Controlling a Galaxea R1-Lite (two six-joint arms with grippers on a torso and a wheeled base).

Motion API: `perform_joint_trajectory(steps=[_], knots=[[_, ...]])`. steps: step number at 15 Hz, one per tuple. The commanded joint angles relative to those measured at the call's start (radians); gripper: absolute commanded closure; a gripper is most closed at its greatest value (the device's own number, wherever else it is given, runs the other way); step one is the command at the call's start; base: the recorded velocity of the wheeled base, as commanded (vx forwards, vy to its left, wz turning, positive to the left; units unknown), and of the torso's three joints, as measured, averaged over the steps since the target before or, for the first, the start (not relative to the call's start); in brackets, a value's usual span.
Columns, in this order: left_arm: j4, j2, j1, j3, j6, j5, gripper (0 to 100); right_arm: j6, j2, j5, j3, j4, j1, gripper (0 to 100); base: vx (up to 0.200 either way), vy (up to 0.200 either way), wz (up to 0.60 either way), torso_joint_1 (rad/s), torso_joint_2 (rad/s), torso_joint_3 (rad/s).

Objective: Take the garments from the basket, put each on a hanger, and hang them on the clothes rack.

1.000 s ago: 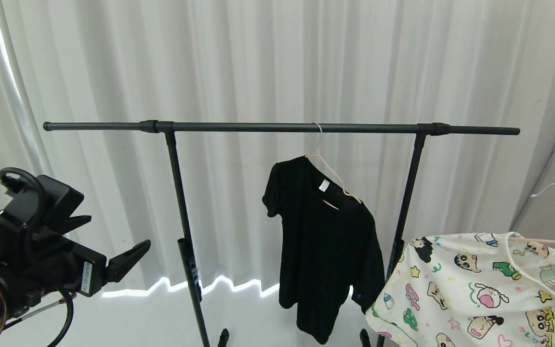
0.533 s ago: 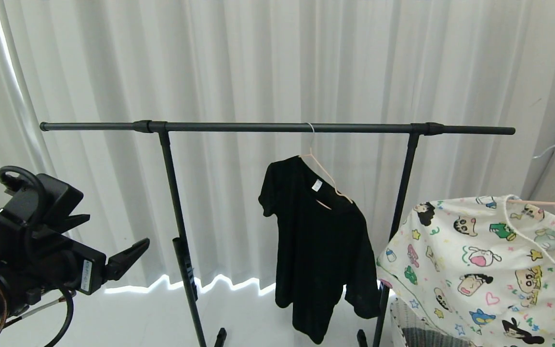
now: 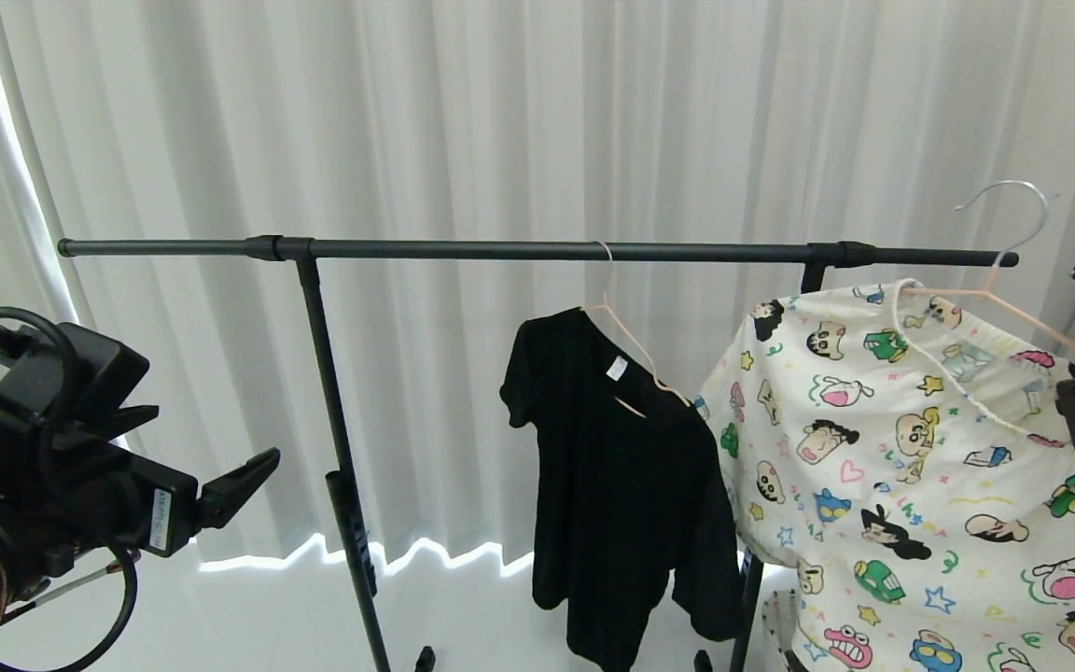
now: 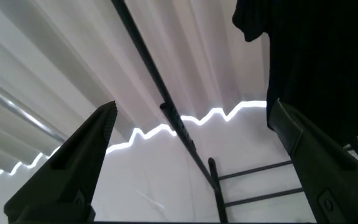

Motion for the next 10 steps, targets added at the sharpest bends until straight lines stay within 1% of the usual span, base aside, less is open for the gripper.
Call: perform_joint_trajectory(steps=[1,4,6,9,10], knots=[[-0.001,-0.002,0.0,-0.001,0.0,0.002,0,0.0,0.052,-0.003,-0.034,-0.003,0.012,100,0.2,0.0,0.0,0.007,0.01,-0.002],[-0.001,-0.004,-0.002,-0.004,0.001,0.002,0,-0.001,0.063,-0.005,-0.037,-0.003,0.037,100,0.2,0.0,0.0,0.004,0.0,0.005],[-0.001,-0.004,-0.002,-0.009,0.003,0.0,0,0.0,0.078,-0.009,-0.037,-0.003,0.071,100,0.2,0.0,0.0,0.007,0.01,0.002],[-0.001,-0.002,-0.002,-0.01,0.003,0.0,0,0.003,0.114,-0.056,-0.037,-0.006,0.118,100,0.2,0.0,0.0,0.005,0.0,0.002],[-0.001,-0.002,-0.002,-0.01,0.003,0.0,0,0.005,0.124,-0.057,-0.037,-0.017,0.13,100,0.2,0.0,0.0,0.002,0.0,0.002]])
